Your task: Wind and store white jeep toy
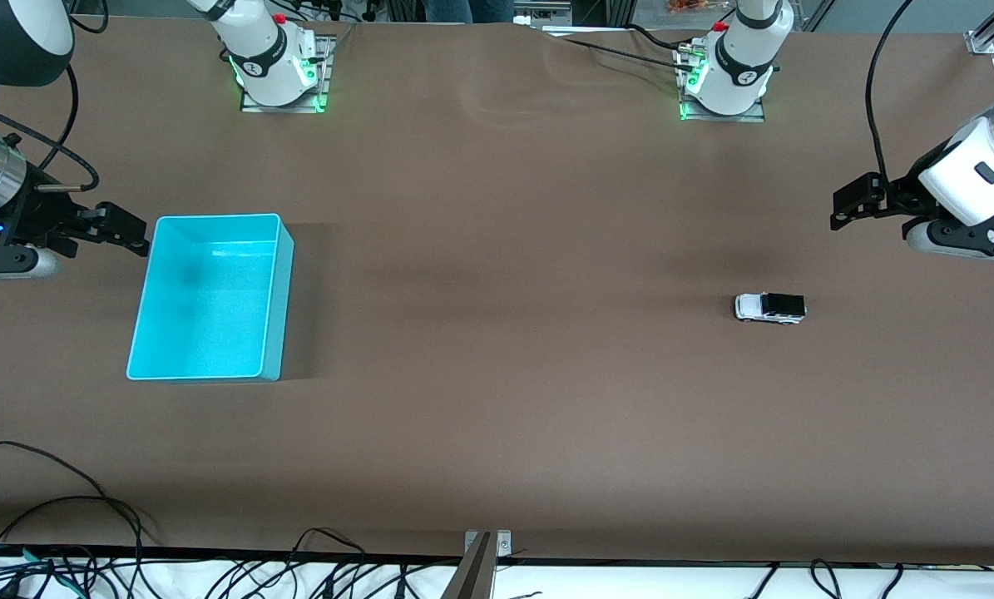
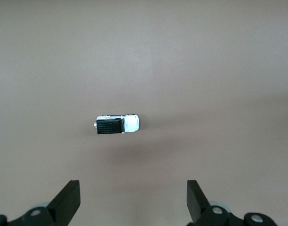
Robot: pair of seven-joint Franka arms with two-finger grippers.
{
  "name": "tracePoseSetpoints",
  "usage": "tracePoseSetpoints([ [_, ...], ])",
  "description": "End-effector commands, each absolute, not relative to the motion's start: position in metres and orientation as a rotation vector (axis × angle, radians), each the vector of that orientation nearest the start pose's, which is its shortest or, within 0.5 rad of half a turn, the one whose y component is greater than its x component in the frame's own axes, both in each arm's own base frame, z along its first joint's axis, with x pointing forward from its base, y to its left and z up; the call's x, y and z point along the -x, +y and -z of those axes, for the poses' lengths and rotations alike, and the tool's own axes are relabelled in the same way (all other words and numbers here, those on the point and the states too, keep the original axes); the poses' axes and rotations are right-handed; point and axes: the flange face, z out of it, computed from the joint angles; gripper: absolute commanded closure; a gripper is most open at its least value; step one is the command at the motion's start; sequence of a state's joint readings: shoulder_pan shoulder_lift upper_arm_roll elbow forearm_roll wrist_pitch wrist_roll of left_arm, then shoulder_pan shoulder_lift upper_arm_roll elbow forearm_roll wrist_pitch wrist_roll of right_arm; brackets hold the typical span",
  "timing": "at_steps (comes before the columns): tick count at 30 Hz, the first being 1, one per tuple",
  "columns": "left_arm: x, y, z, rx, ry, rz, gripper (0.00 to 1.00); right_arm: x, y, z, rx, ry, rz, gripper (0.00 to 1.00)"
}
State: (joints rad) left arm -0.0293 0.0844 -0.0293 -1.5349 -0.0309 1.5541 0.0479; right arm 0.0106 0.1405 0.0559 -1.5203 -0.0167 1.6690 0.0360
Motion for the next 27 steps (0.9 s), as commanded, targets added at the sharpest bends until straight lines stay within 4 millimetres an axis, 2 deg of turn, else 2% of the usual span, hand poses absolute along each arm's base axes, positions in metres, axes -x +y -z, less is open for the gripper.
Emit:
tracePoseSetpoints([
  [1,-0.5784,-0.0372,-0.5982,3.184,0.176,-0.1,0.0,-0.6004,0.0338,-0.5754,3.147,-0.059,0.008,0.0],
  [13,-0.5793,-0.0277,-0.5974,3.187,0.149,-0.102,0.0,-0.6006,0.0336,-0.5756,3.148,-0.069,0.011,0.0],
  [27,-0.5796,-0.0325,-0.5972,3.191,0.164,-0.103,0.0,-0.6004,0.0338,-0.5754,3.147,-0.069,0.008,0.0],
])
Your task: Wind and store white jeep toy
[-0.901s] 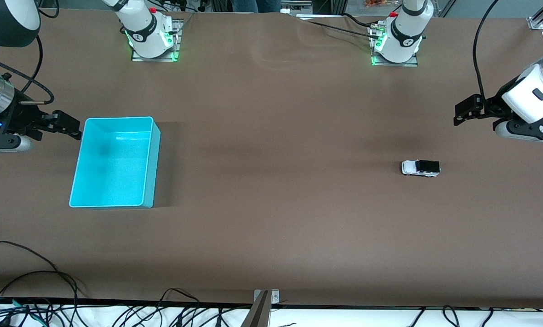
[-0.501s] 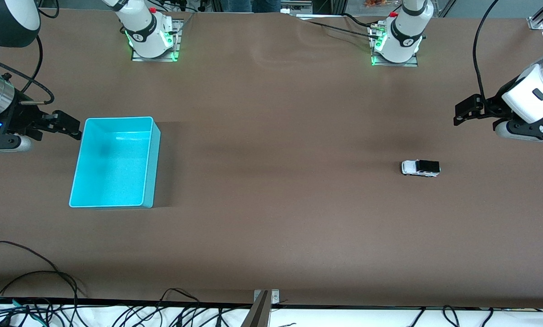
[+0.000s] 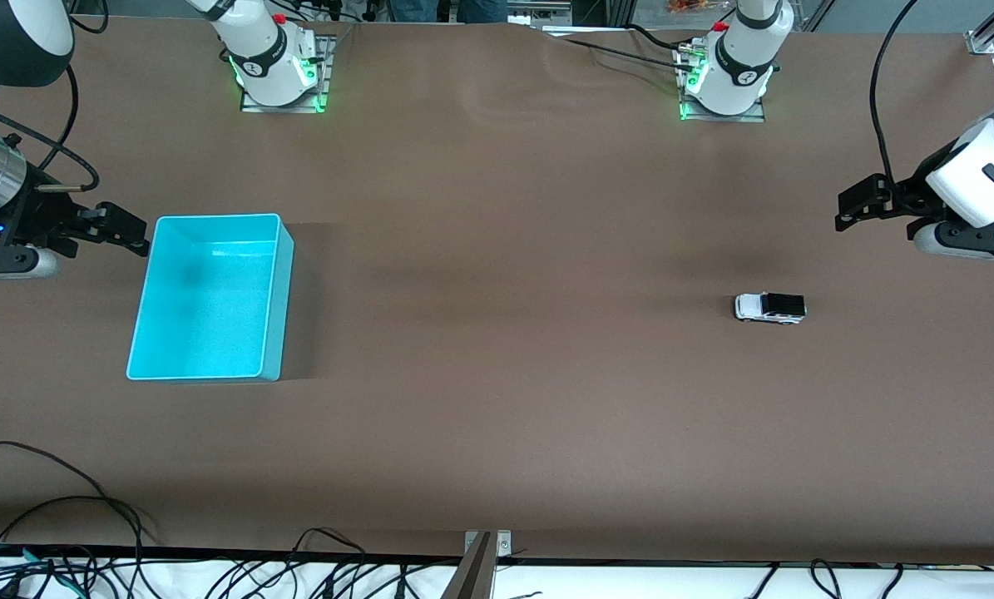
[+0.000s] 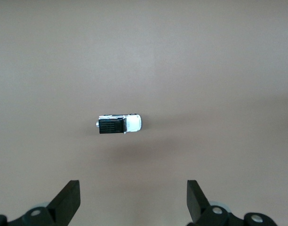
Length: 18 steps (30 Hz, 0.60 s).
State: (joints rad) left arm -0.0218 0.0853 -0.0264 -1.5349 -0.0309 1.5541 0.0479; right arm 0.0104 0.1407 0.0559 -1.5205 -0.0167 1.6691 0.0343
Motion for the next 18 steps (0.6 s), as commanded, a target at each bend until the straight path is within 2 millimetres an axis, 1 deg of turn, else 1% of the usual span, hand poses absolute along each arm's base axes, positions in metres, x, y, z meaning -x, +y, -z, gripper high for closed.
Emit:
tracePoseSetpoints([
  [1,-0.58,-0.034,-0.597,3.192,0.167,-0.103,0.0,-0.6,0.034,-0.575,3.147,-0.067,0.008,0.0],
  [4,-0.579,-0.039,-0.597,3.185,0.193,-0.103,0.0,-0.6,0.034,-0.575,3.147,-0.067,0.006,0.0],
  [7,-0.58,-0.037,-0.608,3.183,0.189,-0.066,0.0,-0.6,0.034,-0.575,3.147,-0.067,0.006,0.0],
  [11,-0.581,-0.035,-0.608,3.185,0.182,-0.063,0.0,-0.6,0.034,-0.576,3.148,-0.064,0.011,0.0],
  [18,-0.581,-0.038,-0.61,3.183,0.189,-0.059,0.0,-0.6,0.034,-0.576,3.147,-0.064,0.008,0.0],
])
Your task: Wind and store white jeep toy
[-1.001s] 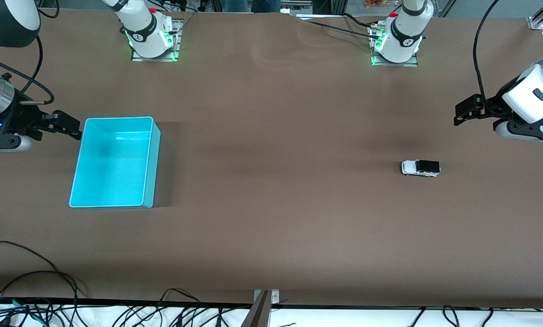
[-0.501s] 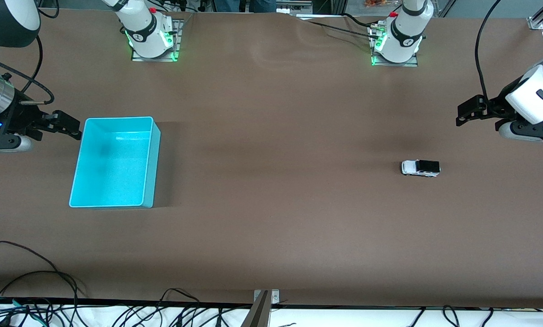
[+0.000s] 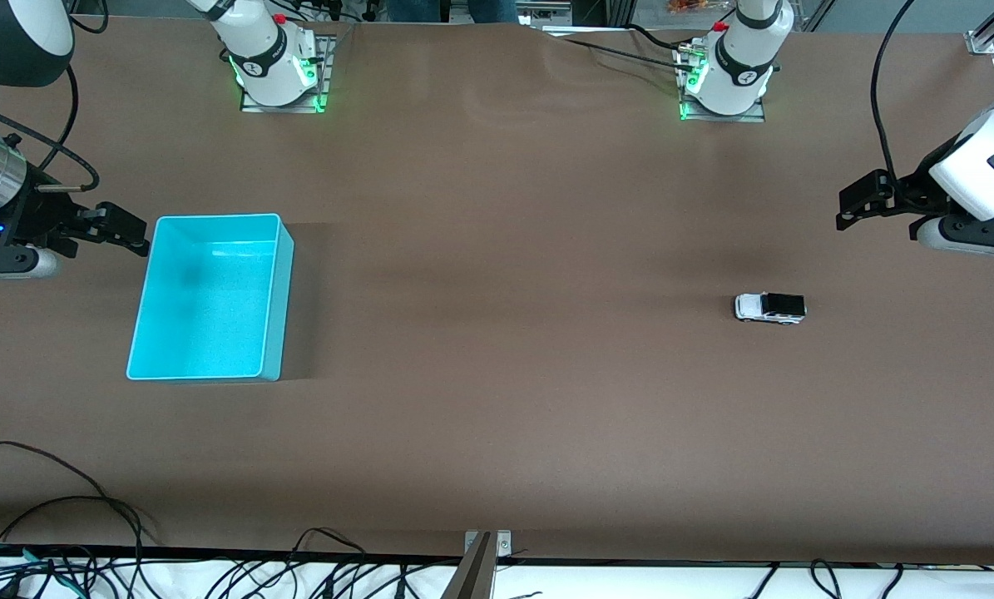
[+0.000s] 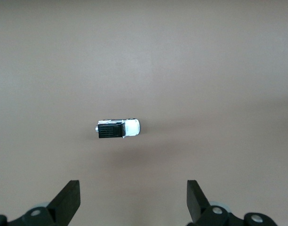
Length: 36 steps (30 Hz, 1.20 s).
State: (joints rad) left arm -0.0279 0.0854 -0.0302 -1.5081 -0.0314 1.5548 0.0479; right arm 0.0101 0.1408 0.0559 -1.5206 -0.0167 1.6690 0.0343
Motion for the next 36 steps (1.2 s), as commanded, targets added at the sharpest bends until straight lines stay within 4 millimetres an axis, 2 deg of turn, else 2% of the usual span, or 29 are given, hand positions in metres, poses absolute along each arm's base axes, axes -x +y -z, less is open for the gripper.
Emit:
tracePoseSetpoints([
  [1,-0.5812,-0.0379,-0.6098,3.183,0.189,-0.059,0.0,-0.6002,0.0338,-0.5753,3.147,-0.064,0.006,0.0],
  [15,-0.5825,-0.0291,-0.608,3.184,0.174,-0.063,0.0,-0.6003,0.0338,-0.576,3.147,-0.064,0.008,0.0],
  [23,-0.5823,-0.0343,-0.6087,3.184,0.182,-0.061,0.0,-0.5999,0.0337,-0.575,3.147,-0.064,0.001,0.0],
  [36,-0.5824,-0.0324,-0.6087,3.182,0.174,-0.061,0.0,-0.5999,0.0337,-0.575,3.147,-0.064,0.001,0.0],
])
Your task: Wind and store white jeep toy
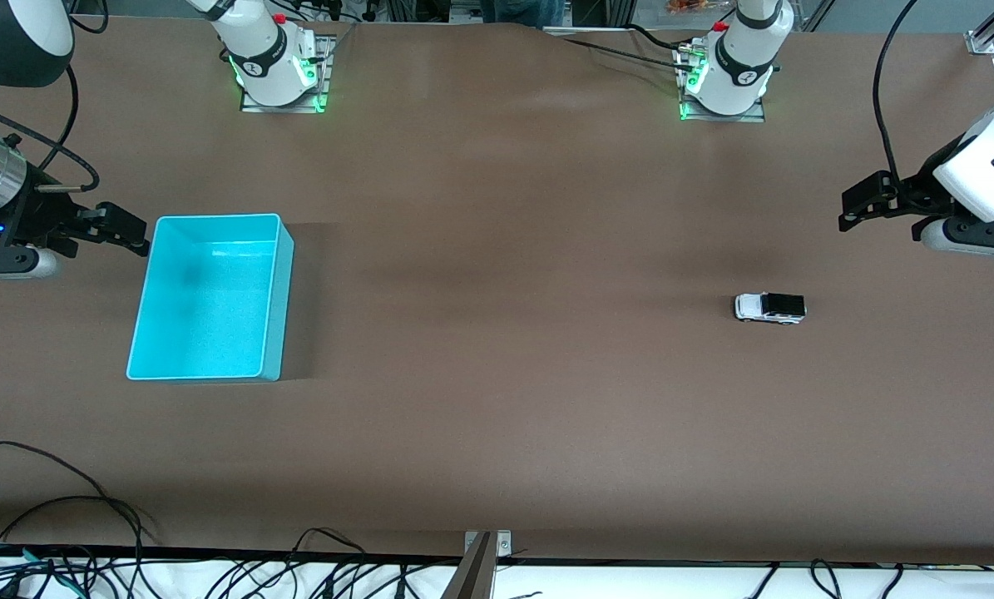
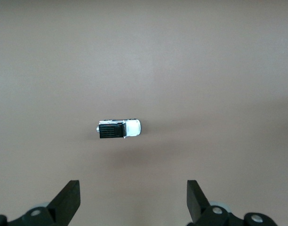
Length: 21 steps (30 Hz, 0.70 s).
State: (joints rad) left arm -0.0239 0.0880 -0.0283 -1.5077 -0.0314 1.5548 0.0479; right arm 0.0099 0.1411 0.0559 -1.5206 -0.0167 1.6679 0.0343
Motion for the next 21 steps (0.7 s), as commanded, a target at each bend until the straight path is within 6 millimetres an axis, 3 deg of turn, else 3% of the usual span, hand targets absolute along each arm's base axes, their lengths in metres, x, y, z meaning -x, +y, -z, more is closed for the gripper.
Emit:
tracePoseSetpoints([
  [1,-0.5824,-0.0315,-0.6087,3.183,0.174,-0.061,0.0,-0.5999,0.0337,-0.575,3.147,-0.064,0.001,0.0],
  [10,-0.5824,-0.0393,-0.6078,3.18,0.184,-0.064,0.0,-0.5997,0.0337,-0.5749,3.147,-0.064,-0.001,0.0],
  [21,-0.5828,-0.0315,-0.6071,3.183,0.162,-0.066,0.0,-0.5999,0.0337,-0.575,3.147,-0.064,0.001,0.0],
])
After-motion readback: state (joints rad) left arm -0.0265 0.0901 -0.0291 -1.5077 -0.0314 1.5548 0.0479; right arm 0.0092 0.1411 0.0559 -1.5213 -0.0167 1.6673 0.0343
